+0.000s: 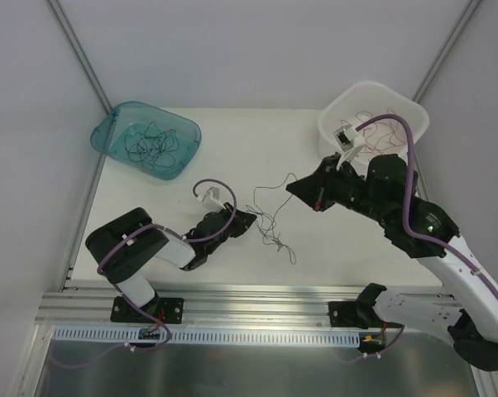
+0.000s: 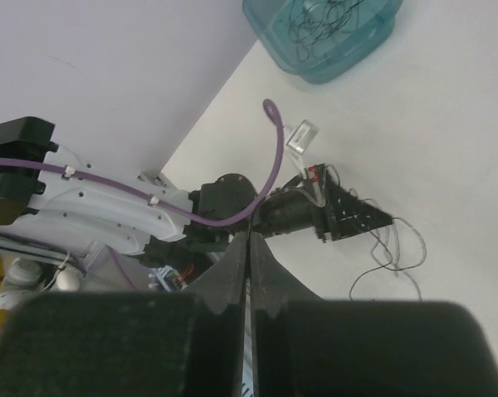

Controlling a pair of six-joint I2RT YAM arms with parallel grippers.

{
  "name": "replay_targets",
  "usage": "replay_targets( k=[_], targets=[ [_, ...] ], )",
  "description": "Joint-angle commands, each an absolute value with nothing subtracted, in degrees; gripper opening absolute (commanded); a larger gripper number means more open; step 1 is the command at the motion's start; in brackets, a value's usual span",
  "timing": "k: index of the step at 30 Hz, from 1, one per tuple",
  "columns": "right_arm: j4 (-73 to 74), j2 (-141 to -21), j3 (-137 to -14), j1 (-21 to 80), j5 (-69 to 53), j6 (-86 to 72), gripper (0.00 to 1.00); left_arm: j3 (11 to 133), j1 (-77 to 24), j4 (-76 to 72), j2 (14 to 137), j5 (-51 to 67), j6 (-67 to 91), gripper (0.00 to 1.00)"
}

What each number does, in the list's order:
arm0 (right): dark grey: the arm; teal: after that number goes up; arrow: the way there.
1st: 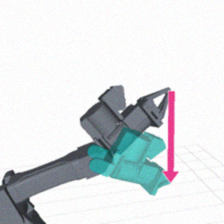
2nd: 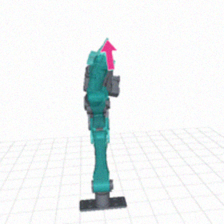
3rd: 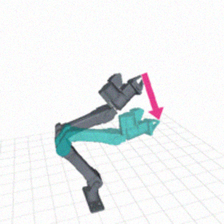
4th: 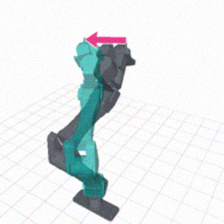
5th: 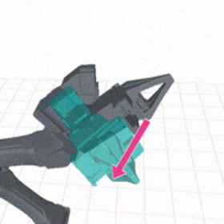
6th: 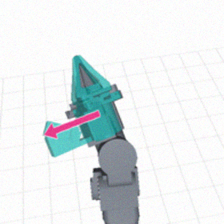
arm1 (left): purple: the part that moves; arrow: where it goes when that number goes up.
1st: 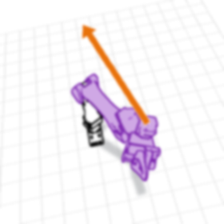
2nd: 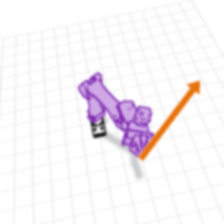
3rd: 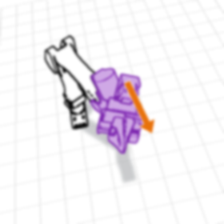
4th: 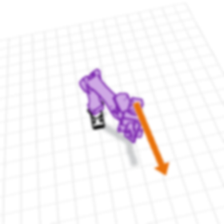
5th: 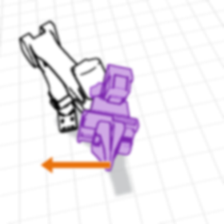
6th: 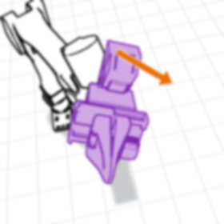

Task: Untangle the cables

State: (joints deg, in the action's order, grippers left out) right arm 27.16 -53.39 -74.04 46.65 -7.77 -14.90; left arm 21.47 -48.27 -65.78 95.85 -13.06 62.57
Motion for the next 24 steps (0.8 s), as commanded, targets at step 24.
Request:
replay_targets(
  k=[24],
  targets=[
    [43.0, -35.6, -87.8, 46.8, 29.5, 1.9, 0.01, 18.8, -22.5, -7.9, 67.0, -24.4, 60.6, 0.00]
  ],
)
